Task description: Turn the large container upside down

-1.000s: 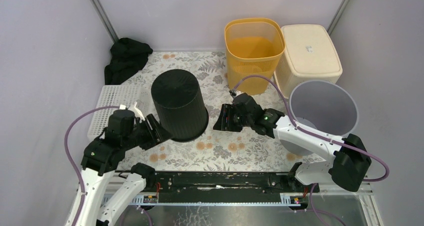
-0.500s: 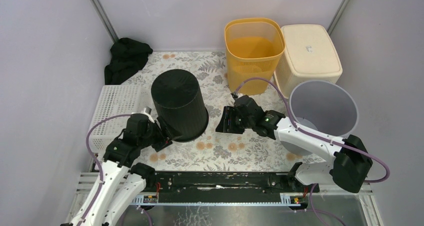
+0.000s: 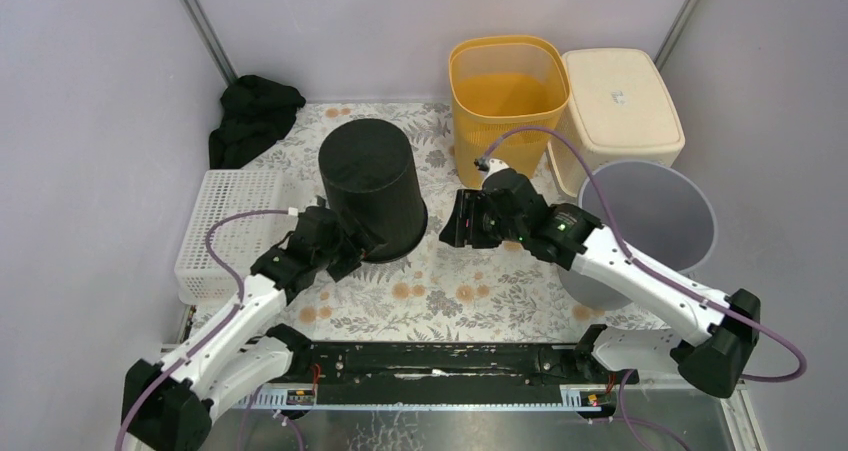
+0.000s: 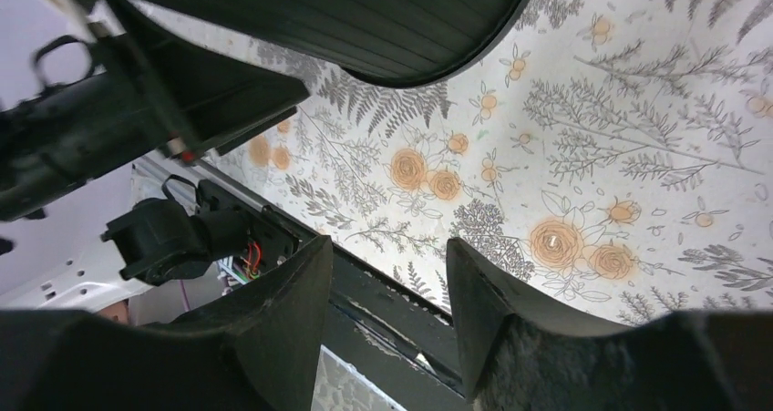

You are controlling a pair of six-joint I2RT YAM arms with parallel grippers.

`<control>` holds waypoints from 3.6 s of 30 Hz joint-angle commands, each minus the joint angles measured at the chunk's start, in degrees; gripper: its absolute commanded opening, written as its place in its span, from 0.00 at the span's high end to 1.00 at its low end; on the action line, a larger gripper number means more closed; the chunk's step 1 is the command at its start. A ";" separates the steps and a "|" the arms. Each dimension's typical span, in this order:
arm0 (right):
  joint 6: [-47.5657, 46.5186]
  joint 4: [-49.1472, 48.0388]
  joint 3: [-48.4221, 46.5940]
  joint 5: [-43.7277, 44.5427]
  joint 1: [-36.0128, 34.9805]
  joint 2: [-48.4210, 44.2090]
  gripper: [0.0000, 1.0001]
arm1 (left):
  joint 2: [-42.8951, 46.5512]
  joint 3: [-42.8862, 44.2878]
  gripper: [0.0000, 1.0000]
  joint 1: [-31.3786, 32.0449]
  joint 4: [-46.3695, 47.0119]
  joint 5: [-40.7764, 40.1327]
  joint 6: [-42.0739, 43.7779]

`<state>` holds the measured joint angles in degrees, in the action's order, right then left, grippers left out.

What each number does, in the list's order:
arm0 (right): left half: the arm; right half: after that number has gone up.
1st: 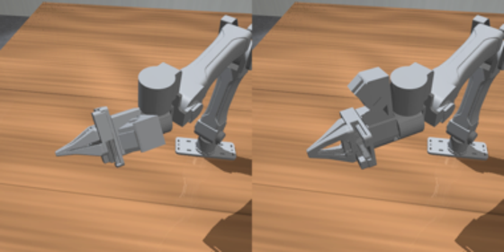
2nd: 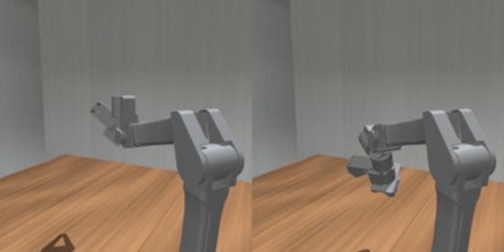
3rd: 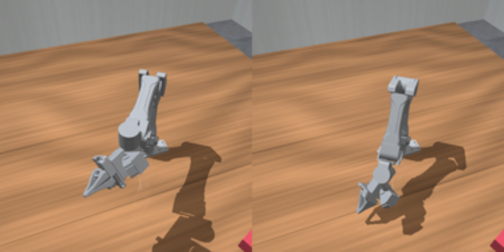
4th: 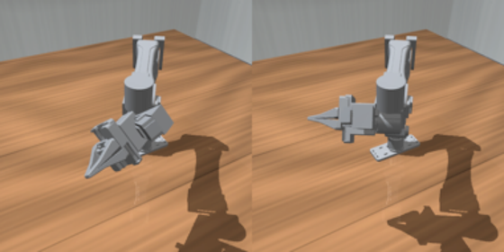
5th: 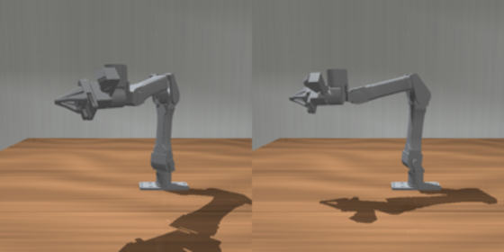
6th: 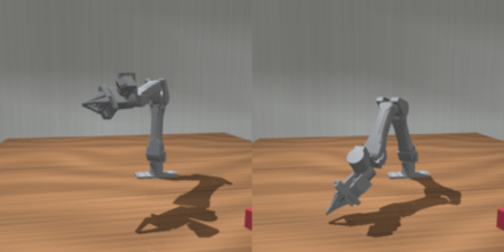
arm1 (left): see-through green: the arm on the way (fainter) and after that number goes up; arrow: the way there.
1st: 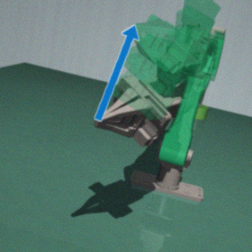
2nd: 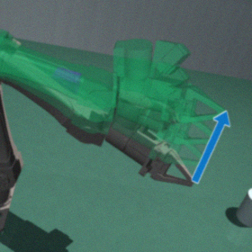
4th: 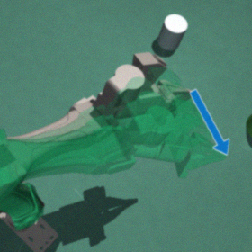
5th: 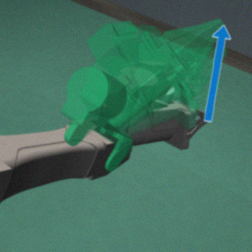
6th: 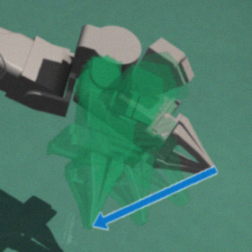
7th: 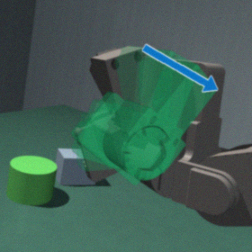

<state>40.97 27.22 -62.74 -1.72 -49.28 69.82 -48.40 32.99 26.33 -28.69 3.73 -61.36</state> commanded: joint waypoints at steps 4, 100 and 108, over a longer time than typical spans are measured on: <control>-3.32 7.64 -5.47 5.32 0.43 -4.99 0.42 | -10.90 6.01 0.05 0.04 11.96 -9.48 0.36; -12.47 49.35 -21.20 20.71 19.57 1.77 0.63 | -26.31 27.00 0.00 -9.65 9.14 3.23 15.65; -13.20 50.42 -21.50 22.85 19.57 2.70 0.82 | -24.24 27.90 0.00 -9.63 7.81 3.84 16.00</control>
<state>28.42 75.55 -83.53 19.88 -29.93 71.61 -74.11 60.51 16.47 -19.79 6.61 -46.76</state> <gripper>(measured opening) 0.254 0.998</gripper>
